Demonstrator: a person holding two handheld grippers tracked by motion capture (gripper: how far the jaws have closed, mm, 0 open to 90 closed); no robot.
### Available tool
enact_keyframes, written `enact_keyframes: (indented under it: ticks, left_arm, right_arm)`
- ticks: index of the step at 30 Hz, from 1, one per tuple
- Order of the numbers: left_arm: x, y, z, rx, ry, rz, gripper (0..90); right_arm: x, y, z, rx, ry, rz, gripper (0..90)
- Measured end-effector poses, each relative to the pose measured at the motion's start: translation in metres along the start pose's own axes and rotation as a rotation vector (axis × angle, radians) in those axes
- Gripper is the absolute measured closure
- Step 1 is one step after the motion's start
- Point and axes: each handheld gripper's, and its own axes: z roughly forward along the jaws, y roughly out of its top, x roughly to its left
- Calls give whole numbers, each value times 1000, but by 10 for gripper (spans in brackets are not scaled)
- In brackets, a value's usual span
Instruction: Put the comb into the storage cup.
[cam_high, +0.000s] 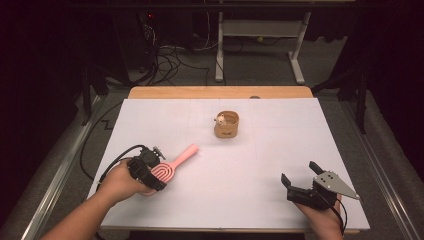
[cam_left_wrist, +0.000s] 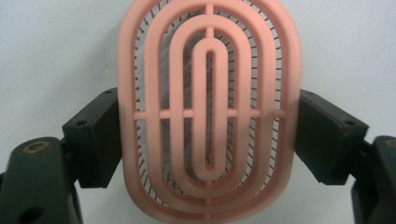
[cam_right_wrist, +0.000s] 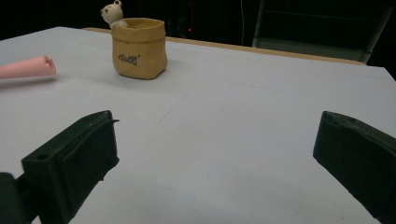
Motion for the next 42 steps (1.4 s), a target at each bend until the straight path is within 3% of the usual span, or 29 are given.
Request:
enact_keyframes:
  ticks: [7, 23, 28, 42]
  left_arm:
    - [0, 3, 3, 12, -6, 13, 189]
    - [-3, 9, 5, 43, 27, 36, 197]
    - [-4, 9, 5, 25, 63, 41, 200]
    - [-3, 4, -4, -22, 23, 41, 202]
  right_arm:
    - [0, 0, 0, 0, 0, -1, 4]
    - [0, 0, -1, -1, 0, -5, 4]
    - [-1, 0, -1, -3, -4, 3, 4]
    - [0, 0, -3, -8, 4, 2, 6]
